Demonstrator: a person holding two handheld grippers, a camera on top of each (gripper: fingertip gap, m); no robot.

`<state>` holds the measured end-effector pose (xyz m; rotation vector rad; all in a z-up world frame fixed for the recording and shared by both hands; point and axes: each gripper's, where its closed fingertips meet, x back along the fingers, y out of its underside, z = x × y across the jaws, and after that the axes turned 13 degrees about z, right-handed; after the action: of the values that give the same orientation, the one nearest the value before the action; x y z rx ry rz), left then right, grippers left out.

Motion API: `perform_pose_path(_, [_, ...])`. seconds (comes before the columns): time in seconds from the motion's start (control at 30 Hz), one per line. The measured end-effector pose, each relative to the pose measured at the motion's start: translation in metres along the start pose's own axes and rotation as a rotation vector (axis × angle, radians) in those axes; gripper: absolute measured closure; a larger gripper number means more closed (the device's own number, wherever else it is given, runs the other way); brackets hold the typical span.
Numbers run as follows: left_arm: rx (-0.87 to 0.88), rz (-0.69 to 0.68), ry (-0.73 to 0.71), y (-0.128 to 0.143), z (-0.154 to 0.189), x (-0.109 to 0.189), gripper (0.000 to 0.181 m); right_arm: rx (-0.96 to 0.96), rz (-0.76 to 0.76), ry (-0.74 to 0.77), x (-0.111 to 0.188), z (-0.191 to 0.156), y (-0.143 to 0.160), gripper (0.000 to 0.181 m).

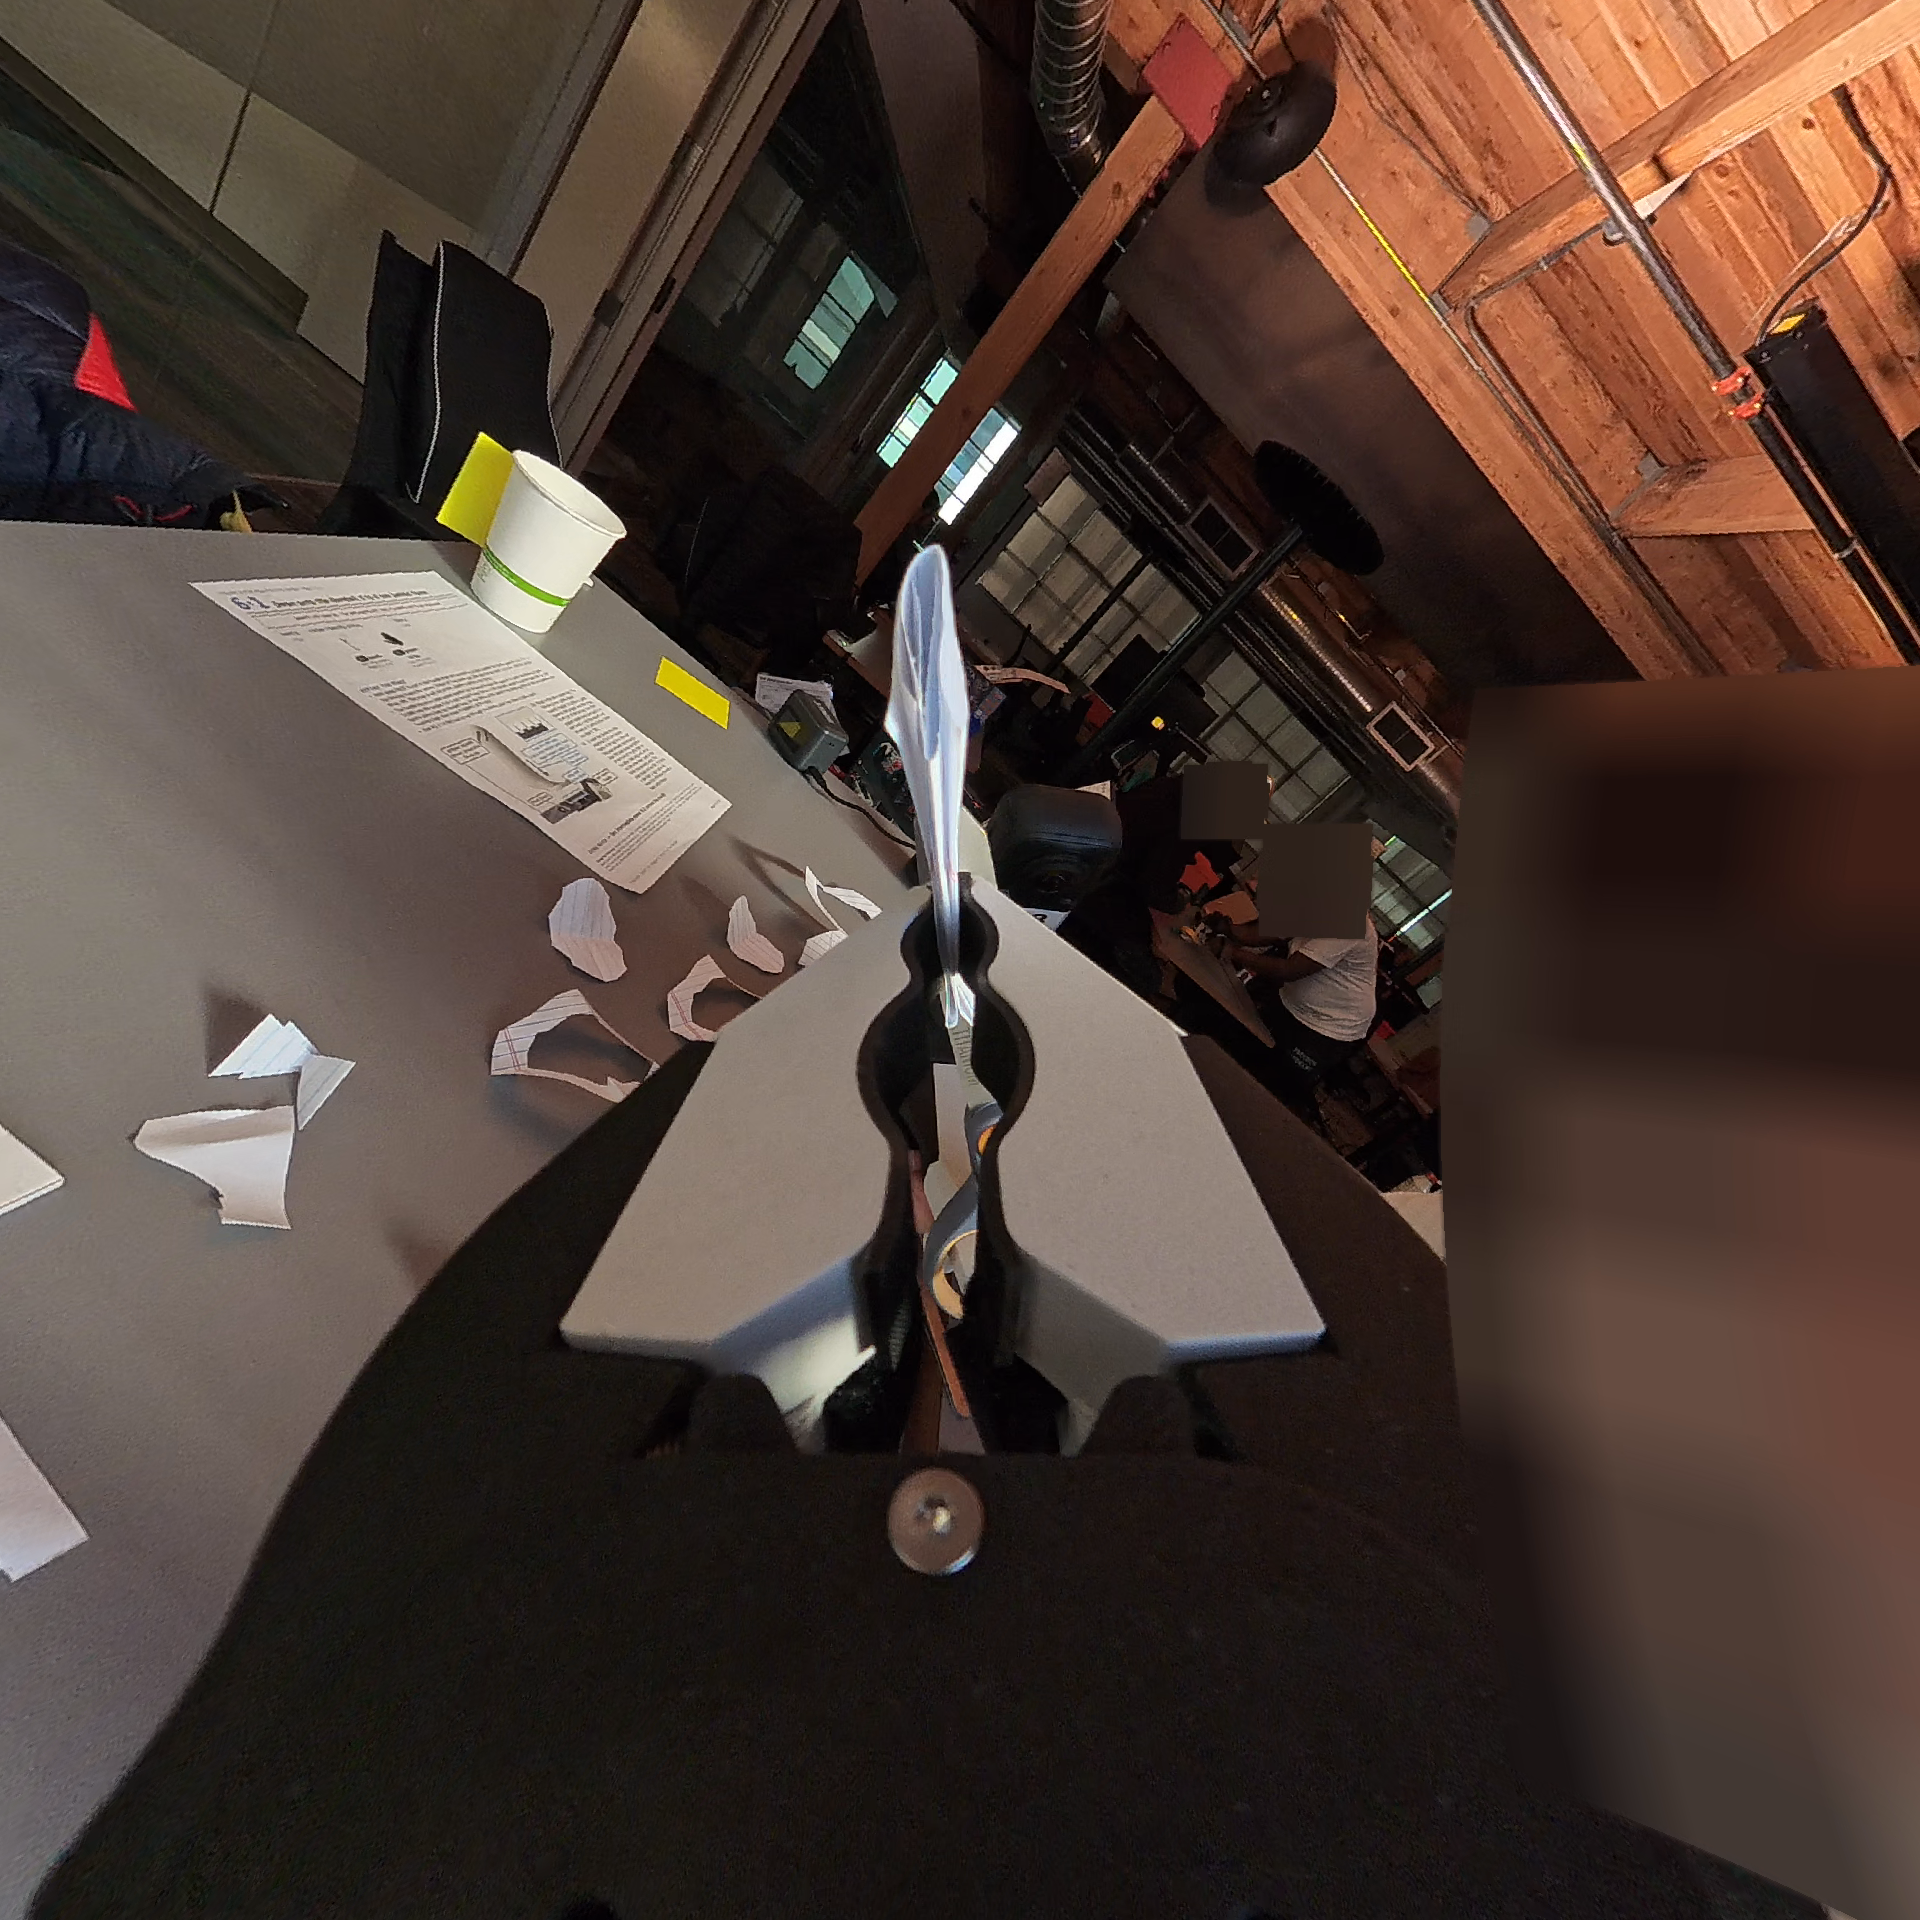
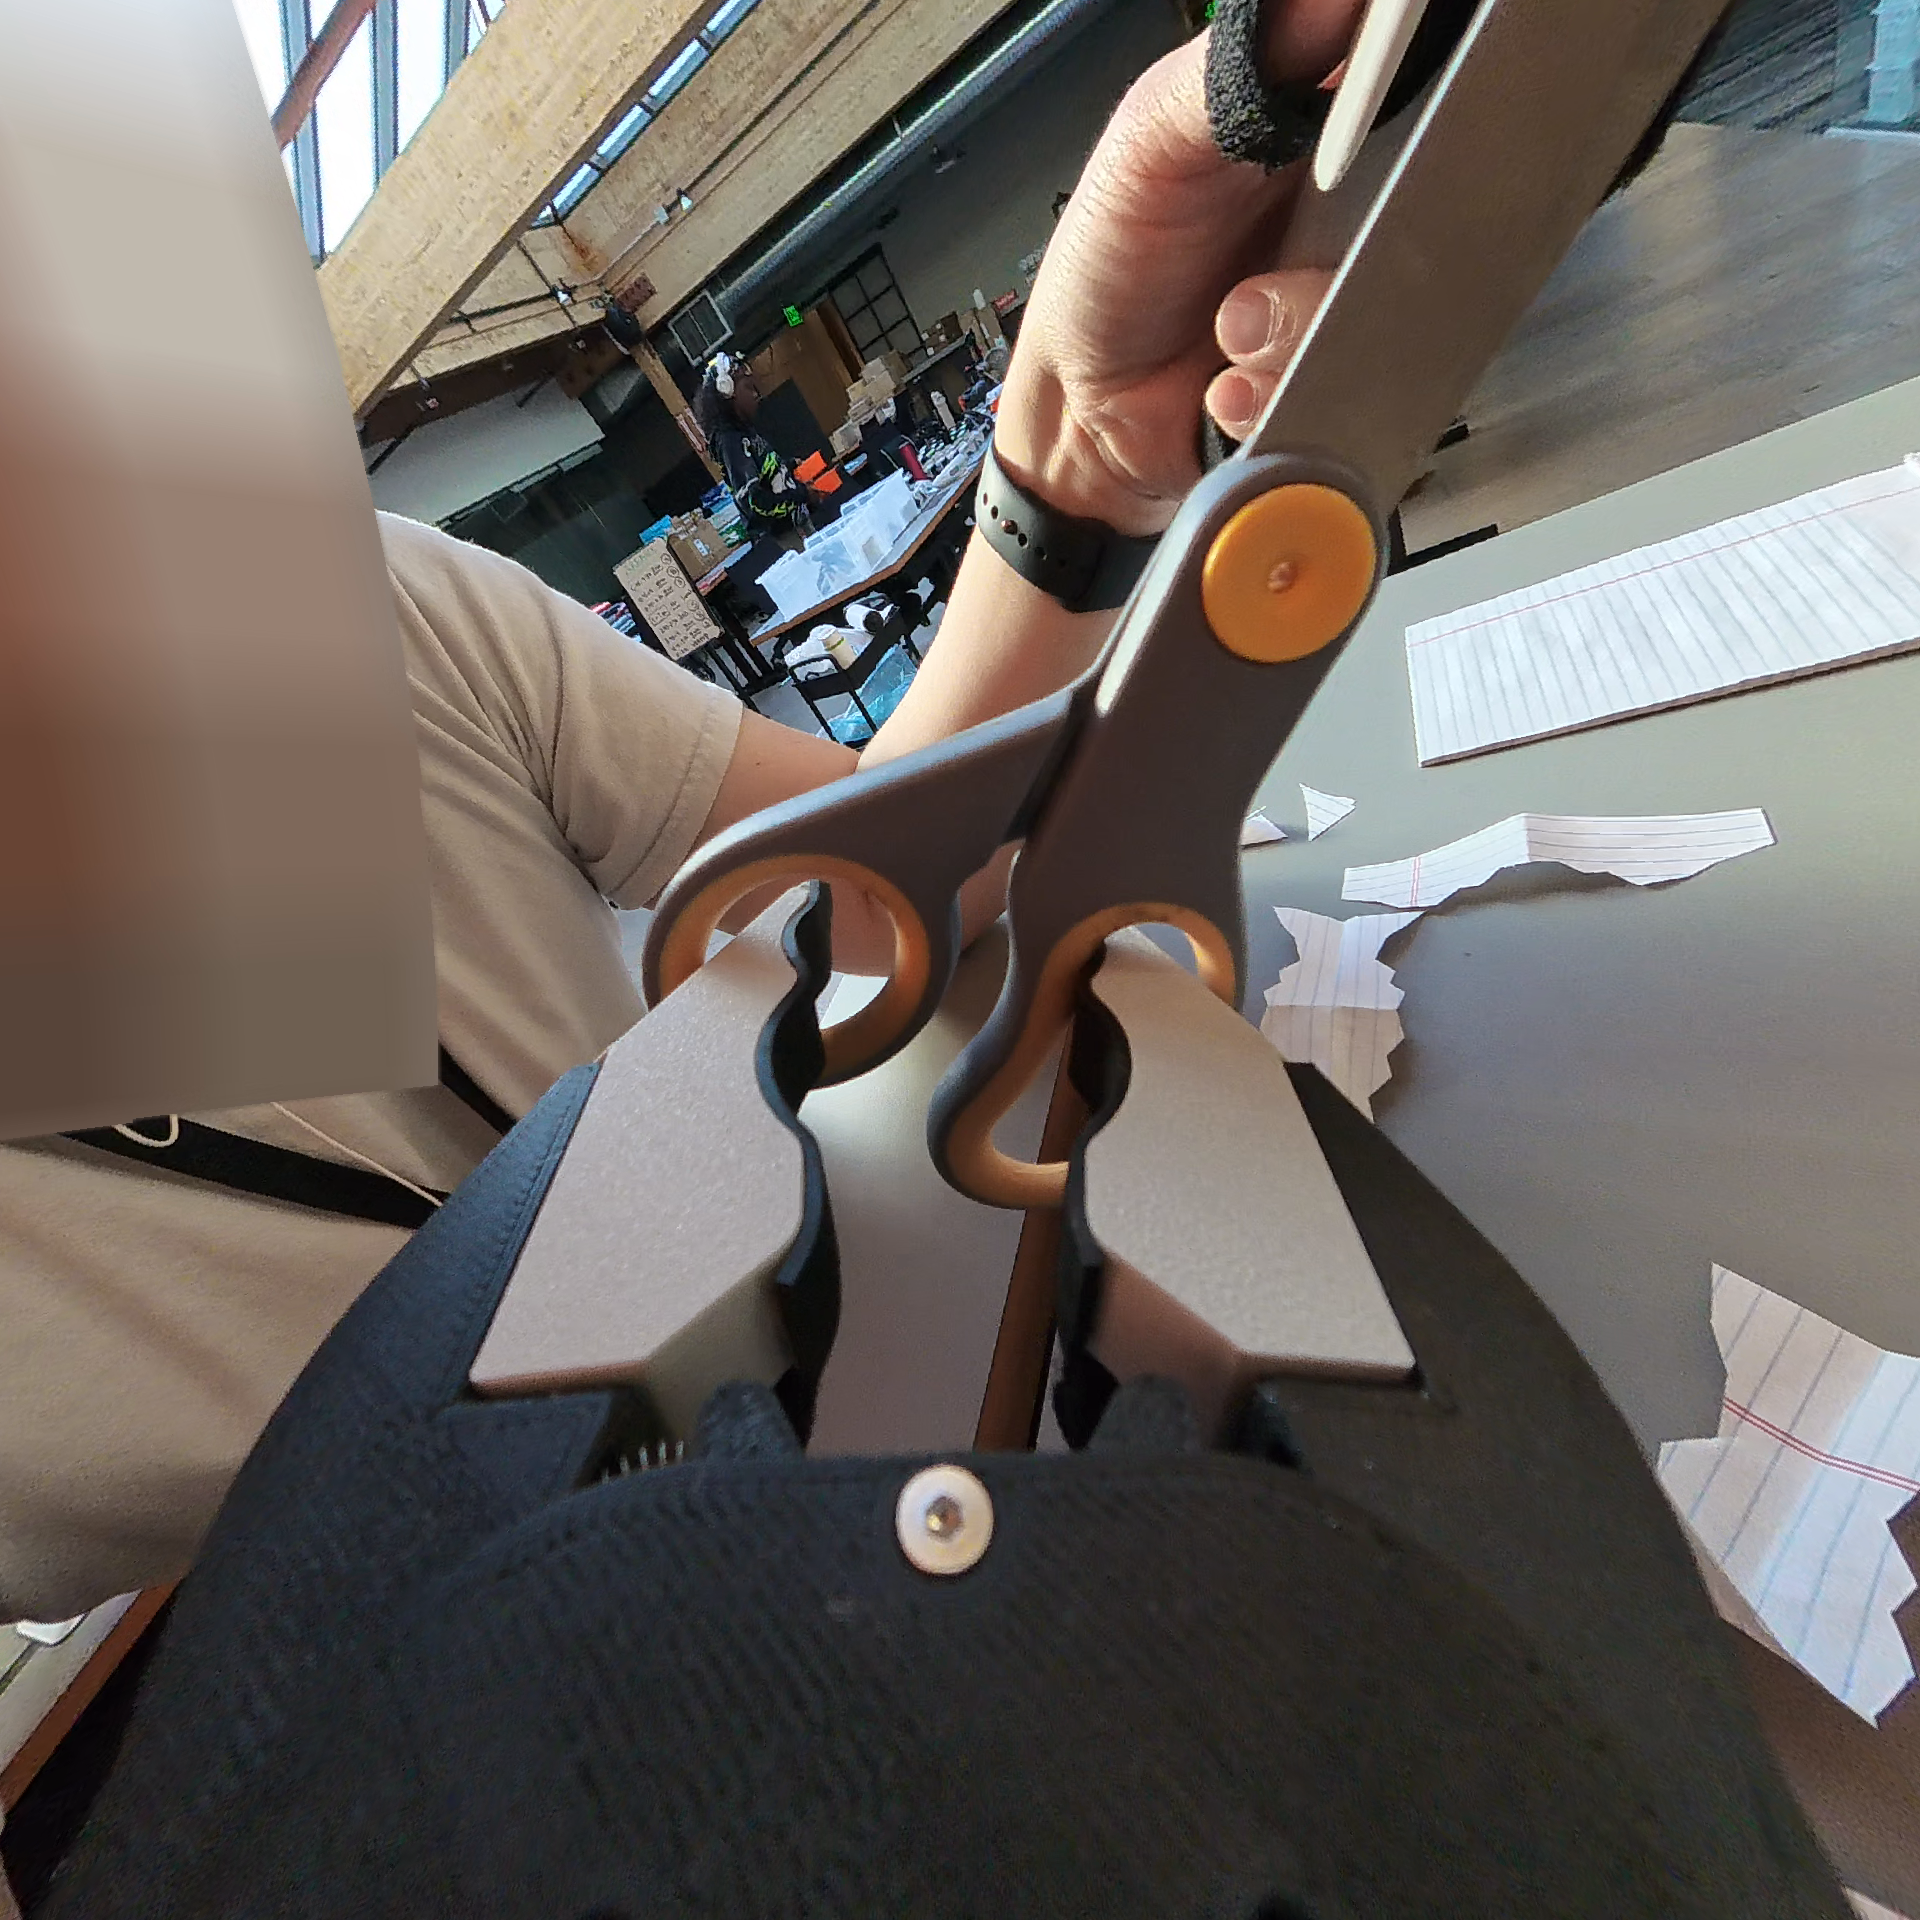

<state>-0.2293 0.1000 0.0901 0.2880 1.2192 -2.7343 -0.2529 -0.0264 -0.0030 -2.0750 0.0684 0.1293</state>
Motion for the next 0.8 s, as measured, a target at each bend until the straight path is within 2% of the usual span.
perform_pose_path(0.8, [-0.009, 0.002, -0.021, -0.0014, -0.0035, 0.0019, 0.181, -0.027, 0.031, -0.002, -0.001, 0.0003, -0.0033, 0.138])
